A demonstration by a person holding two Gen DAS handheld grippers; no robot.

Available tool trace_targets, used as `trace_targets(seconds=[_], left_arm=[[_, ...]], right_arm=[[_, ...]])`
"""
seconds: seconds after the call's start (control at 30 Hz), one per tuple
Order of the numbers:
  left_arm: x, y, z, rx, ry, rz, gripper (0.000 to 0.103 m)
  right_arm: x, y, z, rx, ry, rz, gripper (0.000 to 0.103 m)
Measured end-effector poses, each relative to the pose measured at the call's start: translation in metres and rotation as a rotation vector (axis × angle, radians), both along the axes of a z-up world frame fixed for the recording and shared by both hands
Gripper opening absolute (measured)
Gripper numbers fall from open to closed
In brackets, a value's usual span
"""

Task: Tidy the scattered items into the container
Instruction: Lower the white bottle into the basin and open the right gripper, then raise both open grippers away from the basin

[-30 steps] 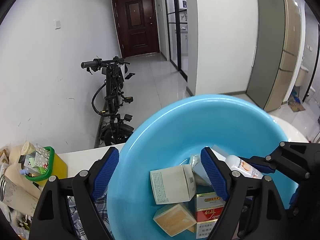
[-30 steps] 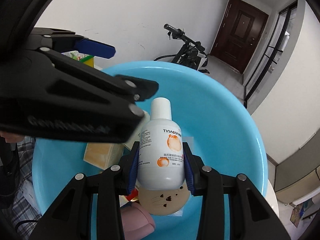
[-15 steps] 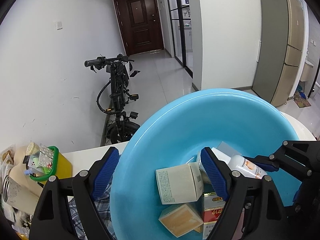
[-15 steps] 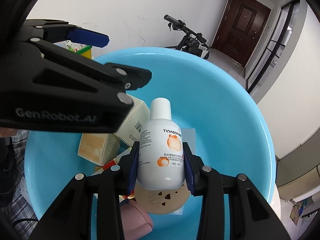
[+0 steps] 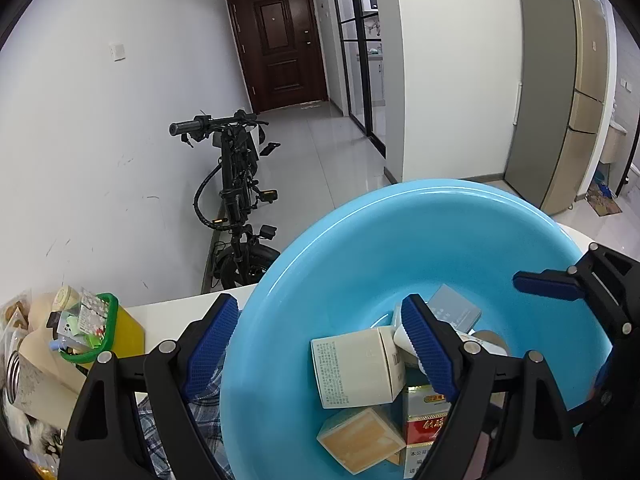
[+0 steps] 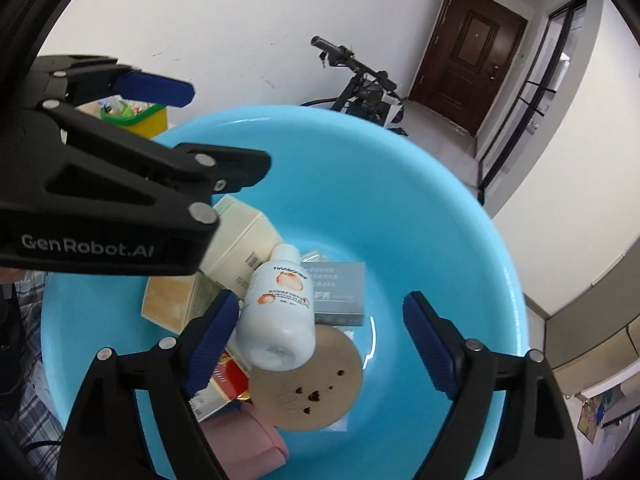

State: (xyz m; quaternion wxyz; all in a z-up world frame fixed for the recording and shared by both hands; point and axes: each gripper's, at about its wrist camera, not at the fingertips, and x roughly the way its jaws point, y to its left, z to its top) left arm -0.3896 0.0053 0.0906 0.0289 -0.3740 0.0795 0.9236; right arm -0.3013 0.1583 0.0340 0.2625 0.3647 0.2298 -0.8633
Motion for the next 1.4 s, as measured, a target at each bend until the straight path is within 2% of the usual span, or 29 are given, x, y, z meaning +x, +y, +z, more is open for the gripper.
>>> trace_targets(seconds=[0.33, 0.57, 0.83, 0.9, 0.93, 0.97, 1.13, 1.3, 1.4], left_arm=[[0.003, -0.002, 0.006, 0.035, 0.019, 0.000, 0.086], [0.008, 0.003, 0.010, 0.025, 0.030, -0.010, 0.086], [0.013, 0.005, 0.016, 0.033, 0.052, 0.003, 0.086], [0.015, 0.007, 0.017, 0.032, 0.056, 0.002, 0.086], [0.016, 0.008, 0.017, 0.030, 0.058, 0.001, 0.086], [0.016, 0.008, 0.017, 0.029, 0.059, 0.000, 0.086], [0.020, 0.009, 0.021, 0.036, 0.076, 0.002, 0.086], [0.026, -0.002, 0.034, 0.121, 0.144, 0.044, 0.086], [0.030, -0.010, 0.041, 0.175, 0.186, 0.055, 0.096]], right_arm=[[-0.006, 0.017, 0.019, -0.017, 0.047, -0.055, 0.086], [-0.012, 0.028, 0.032, -0.044, 0.080, -0.091, 0.086], [-0.026, 0.037, 0.046, -0.114, 0.134, -0.182, 0.086], [-0.029, 0.040, 0.048, -0.124, 0.149, -0.203, 0.091], [-0.029, 0.041, 0.050, -0.126, 0.163, -0.216, 0.099], [-0.029, 0.043, 0.051, -0.130, 0.182, -0.231, 0.101], [-0.031, 0.052, 0.058, -0.175, 0.204, -0.275, 0.101], [-0.030, 0.065, 0.069, -0.266, 0.244, -0.328, 0.102], [-0.030, 0.068, 0.075, -0.322, 0.256, -0.333, 0.102]])
